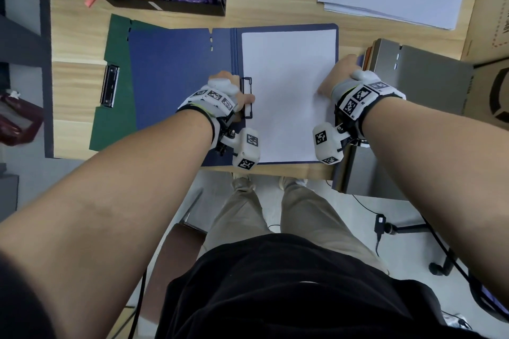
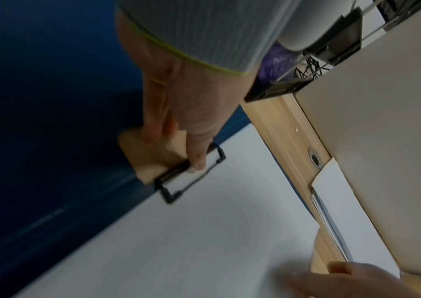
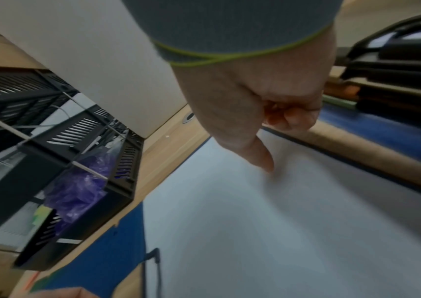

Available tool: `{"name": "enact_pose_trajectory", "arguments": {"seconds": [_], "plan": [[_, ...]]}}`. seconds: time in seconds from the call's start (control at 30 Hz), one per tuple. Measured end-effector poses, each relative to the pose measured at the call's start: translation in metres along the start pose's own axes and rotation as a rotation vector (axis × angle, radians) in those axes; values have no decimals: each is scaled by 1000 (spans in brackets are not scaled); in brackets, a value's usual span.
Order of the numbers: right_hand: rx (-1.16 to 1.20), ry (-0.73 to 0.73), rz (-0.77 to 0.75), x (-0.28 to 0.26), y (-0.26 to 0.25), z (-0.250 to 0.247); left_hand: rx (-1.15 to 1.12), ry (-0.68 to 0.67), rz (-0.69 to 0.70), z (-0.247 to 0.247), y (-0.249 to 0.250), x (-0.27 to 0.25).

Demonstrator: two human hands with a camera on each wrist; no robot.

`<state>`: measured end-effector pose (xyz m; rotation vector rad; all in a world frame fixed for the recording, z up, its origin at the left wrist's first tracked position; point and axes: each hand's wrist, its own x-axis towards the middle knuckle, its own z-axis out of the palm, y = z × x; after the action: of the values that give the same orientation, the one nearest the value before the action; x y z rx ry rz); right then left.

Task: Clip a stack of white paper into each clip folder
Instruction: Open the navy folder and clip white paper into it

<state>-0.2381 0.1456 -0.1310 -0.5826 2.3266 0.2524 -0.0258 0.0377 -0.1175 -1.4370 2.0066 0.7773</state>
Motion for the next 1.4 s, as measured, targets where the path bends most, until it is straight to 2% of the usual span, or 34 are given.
{"name": "enact_pose_trajectory", "arguments": {"seconds": [0.07,0.1,0.17,0.3,0.43,0.57,0.73,0.9,1.0,1.07,1.17,1.27,1.4], "plan": [[-50,30,-57,3,-10,1,15,12,-45,2,-13,-3],[-110,28,-63,-1,-21,1,-15,49,-97,0,-25,-7],[-87,10,-81,-10,-41,-4,-62,117,-213,-1,-40,-6],[-84,-43,-295,-38,-105,3,-50,232,-424,-16,-85,-14],[-205,-89,-363,-55,-145,24,-20,214,-486,-21,-123,-15],[-303,-105,-328,-62,-160,43,42,93,-431,-27,-148,-15],[-353,-140,-295,-66,-168,48,-6,71,-417,-48,-162,-13],[-348,-190,-277,-80,-169,48,-123,193,-382,-66,-185,-3],[-297,-262,-295,-79,-163,40,-323,285,-295,-84,-171,-5],[-257,-273,-323,-82,-159,26,-343,337,-228,-99,-155,-12],[-107,-272,-374,-87,-154,-3,-313,341,-89,-122,-116,-28],[269,-328,-421,-97,-143,-37,-317,312,66,-141,-64,-47],[607,-403,-425,-113,-117,-79,-531,179,208,-137,-4,-60]]}}
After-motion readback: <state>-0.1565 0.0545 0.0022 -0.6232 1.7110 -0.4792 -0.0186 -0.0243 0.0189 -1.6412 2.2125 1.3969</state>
